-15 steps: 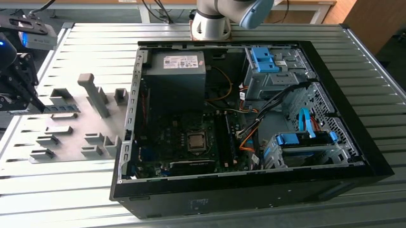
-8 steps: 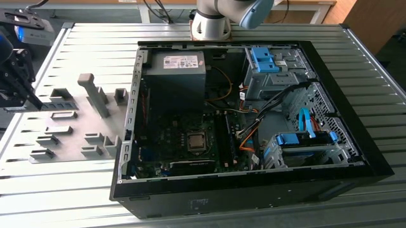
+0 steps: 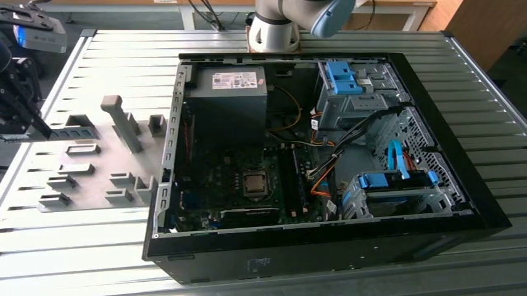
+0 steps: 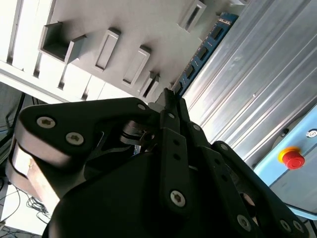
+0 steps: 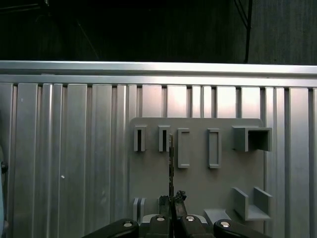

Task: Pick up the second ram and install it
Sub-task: 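Pick up the second ram and move it above second insertion slot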

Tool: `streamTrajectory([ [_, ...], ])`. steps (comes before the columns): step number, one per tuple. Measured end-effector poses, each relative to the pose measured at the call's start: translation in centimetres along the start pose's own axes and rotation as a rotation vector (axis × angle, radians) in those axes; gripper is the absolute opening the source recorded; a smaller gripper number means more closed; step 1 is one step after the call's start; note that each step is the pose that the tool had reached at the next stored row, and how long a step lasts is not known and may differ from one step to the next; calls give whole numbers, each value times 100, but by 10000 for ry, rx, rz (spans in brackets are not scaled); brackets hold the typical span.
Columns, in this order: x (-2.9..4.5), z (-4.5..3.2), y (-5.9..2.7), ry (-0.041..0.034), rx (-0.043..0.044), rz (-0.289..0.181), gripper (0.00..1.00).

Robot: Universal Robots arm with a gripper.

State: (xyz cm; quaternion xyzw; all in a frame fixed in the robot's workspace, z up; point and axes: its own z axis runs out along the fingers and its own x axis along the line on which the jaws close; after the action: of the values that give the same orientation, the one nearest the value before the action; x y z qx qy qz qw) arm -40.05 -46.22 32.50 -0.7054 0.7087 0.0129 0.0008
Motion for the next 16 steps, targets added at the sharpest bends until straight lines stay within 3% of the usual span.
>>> streamTrajectory([
  [16,-6,-217,4,6,0,0,14],
])
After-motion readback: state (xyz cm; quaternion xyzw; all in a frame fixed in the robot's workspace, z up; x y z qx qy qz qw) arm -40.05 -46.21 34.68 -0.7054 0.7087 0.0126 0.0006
